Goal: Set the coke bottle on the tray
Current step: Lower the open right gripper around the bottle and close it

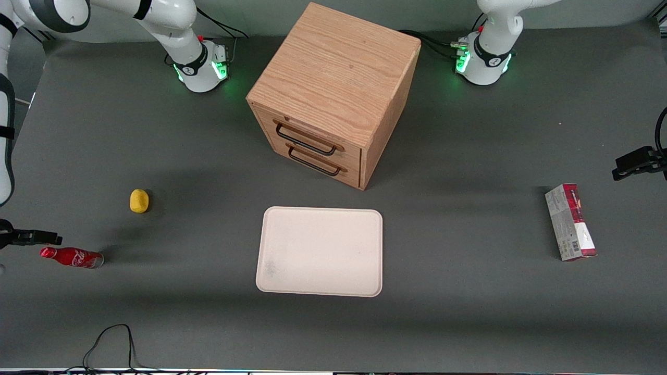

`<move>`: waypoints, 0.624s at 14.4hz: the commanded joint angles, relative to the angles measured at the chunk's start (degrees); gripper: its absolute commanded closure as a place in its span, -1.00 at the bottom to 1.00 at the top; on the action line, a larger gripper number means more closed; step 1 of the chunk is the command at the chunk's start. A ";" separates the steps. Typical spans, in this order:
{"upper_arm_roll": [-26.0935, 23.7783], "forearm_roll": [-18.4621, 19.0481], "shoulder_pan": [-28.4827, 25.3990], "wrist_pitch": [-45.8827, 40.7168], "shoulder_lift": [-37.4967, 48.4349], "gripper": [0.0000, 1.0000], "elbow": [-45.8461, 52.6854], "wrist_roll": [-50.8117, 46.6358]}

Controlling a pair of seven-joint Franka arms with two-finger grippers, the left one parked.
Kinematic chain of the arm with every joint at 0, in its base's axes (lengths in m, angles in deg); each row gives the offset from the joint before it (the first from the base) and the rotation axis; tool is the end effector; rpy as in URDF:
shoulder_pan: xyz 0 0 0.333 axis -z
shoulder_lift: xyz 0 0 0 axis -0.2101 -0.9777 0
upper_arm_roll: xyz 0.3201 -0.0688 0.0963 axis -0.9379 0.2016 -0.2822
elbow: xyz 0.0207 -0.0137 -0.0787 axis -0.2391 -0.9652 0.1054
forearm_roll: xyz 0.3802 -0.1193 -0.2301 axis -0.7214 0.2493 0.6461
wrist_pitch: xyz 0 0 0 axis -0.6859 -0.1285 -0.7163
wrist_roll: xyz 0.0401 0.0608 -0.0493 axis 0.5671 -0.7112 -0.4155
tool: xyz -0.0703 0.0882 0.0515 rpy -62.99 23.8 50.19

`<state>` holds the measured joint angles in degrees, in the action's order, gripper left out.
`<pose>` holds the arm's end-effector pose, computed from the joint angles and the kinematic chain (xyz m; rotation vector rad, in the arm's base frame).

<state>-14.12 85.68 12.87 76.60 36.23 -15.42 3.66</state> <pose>0.7628 -0.2745 0.3548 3.1023 -0.0212 -0.0631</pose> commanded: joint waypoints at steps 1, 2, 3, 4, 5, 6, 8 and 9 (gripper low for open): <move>-0.53 1.19 1.11 3.83 -3.84 -0.98 2.81 2.98; -0.62 1.10 1.63 5.24 -4.63 -0.98 2.81 3.51; -0.71 1.01 2.07 6.04 -5.16 -0.98 2.81 3.60; -0.88 1.01 2.16 6.13 -5.42 -0.98 2.81 3.52; -0.97 1.01 2.16 6.13 -5.69 -0.97 2.81 3.52; -0.97 0.84 2.16 6.13 -5.69 -0.95 2.81 3.43; -0.97 0.75 2.34 6.13 -5.69 -0.91 2.46 3.52; -1.06 0.75 2.34 6.04 -5.69 -0.88 2.46 3.52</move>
<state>-14.30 85.74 14.61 83.12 31.37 -14.67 5.96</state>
